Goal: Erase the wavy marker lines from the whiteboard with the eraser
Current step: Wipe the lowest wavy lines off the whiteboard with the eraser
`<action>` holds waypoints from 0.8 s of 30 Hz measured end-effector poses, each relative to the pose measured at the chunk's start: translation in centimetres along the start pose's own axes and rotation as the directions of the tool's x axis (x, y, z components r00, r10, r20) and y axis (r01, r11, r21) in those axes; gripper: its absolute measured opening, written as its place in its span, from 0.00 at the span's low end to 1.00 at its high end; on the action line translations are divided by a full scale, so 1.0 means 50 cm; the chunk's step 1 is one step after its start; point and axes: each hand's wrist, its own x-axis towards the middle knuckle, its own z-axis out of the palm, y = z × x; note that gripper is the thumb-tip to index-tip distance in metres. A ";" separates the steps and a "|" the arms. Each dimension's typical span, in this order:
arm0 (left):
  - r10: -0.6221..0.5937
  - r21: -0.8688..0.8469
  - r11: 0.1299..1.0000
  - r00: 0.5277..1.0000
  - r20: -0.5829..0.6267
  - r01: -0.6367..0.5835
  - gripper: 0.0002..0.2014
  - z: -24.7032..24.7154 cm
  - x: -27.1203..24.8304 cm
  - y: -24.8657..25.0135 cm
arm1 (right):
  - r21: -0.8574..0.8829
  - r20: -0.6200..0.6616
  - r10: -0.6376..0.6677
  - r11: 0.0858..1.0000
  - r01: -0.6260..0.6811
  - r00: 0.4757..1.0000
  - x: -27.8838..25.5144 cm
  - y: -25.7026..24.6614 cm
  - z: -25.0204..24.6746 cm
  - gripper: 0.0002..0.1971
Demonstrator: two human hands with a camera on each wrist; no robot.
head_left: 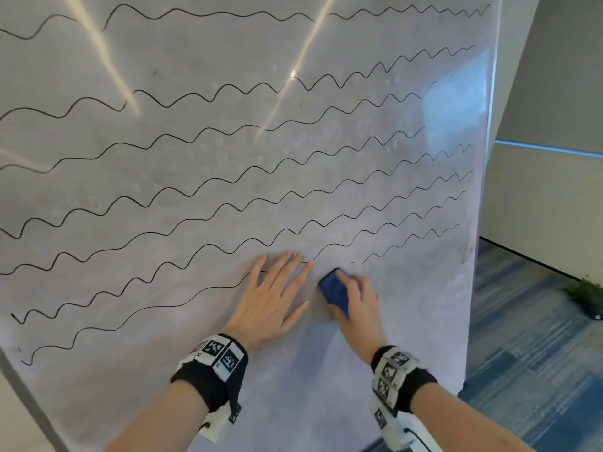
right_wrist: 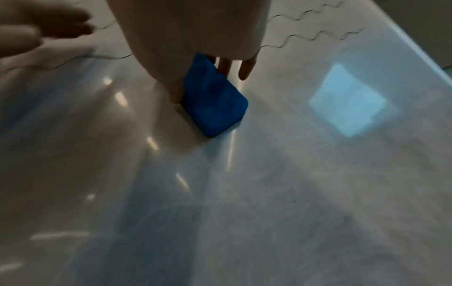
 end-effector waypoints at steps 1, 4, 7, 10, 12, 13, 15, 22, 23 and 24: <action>-0.003 0.005 1.000 1.000 -0.008 0.003 0.30 0.000 0.002 0.000 | 0.045 -0.033 0.048 0.998 -0.046 0.998 0.014 0.024 -0.013 0.37; -0.008 0.026 1.000 1.000 -0.027 0.008 0.30 0.001 0.005 -0.001 | 0.231 -0.074 0.253 0.946 -0.230 0.965 0.041 0.055 -0.031 0.34; -0.019 0.038 0.999 0.999 -0.033 0.020 0.31 0.005 0.012 0.002 | 0.277 -0.090 0.247 0.937 -0.214 0.965 0.033 0.019 -0.005 0.35; -0.023 0.021 0.999 0.999 -0.048 0.024 0.31 0.010 0.035 0.010 | 0.200 -0.005 0.014 0.980 -0.013 1.000 -0.002 -0.029 0.031 0.35; -0.026 0.023 0.999 0.998 -0.057 0.028 0.31 0.009 0.051 0.015 | 0.161 0.030 -0.079 0.984 0.073 0.996 -0.008 -0.030 0.029 0.36; -0.028 0.025 0.999 0.998 -0.059 0.029 0.30 0.008 0.059 0.017 | 0.153 0.040 -0.110 0.983 0.103 0.993 -0.001 -0.017 0.019 0.36; -0.027 0.031 0.999 0.998 -0.056 0.028 0.30 0.008 0.068 0.020 | 0.140 0.032 -0.116 0.984 0.110 0.993 0.020 0.025 -0.006 0.38; -0.038 0.043 0.998 0.999 -0.033 0.039 0.30 0.017 0.076 0.041 | 0.271 -0.103 0.228 0.943 -0.194 0.968 0.100 0.162 -0.086 0.34; -0.041 0.047 0.998 0.999 -0.031 0.043 0.31 0.019 0.078 0.045 | 0.294 -0.124 0.277 0.927 -0.231 0.953 0.102 0.160 -0.081 0.33; -0.042 0.050 0.998 0.999 -0.029 0.043 0.31 0.023 0.083 0.049 | 0.296 -0.147 0.284 0.927 -0.232 0.947 0.099 0.153 -0.072 0.34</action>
